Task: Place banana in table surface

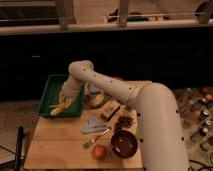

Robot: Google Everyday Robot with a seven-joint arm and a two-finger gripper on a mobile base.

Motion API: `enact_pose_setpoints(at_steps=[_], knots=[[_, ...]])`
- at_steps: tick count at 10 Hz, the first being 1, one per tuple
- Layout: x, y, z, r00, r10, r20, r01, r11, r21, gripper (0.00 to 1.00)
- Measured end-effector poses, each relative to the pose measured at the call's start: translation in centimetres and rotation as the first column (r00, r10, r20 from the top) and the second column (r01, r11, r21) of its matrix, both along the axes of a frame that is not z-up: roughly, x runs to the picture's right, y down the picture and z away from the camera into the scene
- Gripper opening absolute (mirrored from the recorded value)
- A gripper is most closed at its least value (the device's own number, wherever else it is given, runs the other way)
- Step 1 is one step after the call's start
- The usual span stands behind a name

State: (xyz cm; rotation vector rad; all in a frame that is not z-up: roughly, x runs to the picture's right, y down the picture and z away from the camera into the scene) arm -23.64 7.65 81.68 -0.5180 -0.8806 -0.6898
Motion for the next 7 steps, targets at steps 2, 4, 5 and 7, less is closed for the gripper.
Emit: enact_pose_setpoints(at_steps=[2,4,5,7], knots=[[-0.18,0.01,-0.12,1.0,-0.012,0.005,0.012,0.9999,0.0,0.0],[-0.21,0.11,-0.34,1.0,-0.028,0.012,0.028,0.9996,0.005,0.0],[-0.24,0.22,-0.48,0.999,-0.038,0.017,0.038,0.9993,0.006,0.0],[-0.78,0.76,-0.94,0.997,-0.066,0.035,0.066,0.9978,0.007,0.0]])
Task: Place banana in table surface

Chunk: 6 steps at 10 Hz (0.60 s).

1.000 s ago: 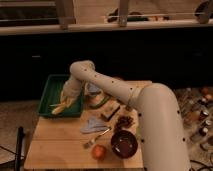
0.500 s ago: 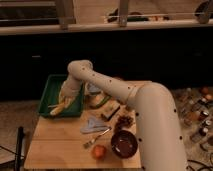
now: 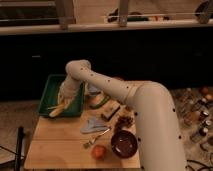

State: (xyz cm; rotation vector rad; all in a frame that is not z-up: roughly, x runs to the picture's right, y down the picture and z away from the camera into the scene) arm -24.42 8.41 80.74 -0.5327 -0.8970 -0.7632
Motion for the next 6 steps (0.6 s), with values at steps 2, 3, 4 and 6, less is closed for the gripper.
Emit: enact_pose_setpoints(at_steps=[2,3,4,6], knots=[[-0.1,0.9,-0.6,0.999,-0.032,0.014,0.032,0.9995,-0.001,0.0],[-0.3,1.4,-1.1,0.999,-0.045,0.021,0.045,0.999,0.0,0.0],[-0.8,2.2,-1.7,0.997,-0.066,0.032,0.066,0.9978,0.001,0.0],[-1.2,3.3,-2.5,0.995,-0.094,0.044,0.094,0.9956,0.001,0.0]])
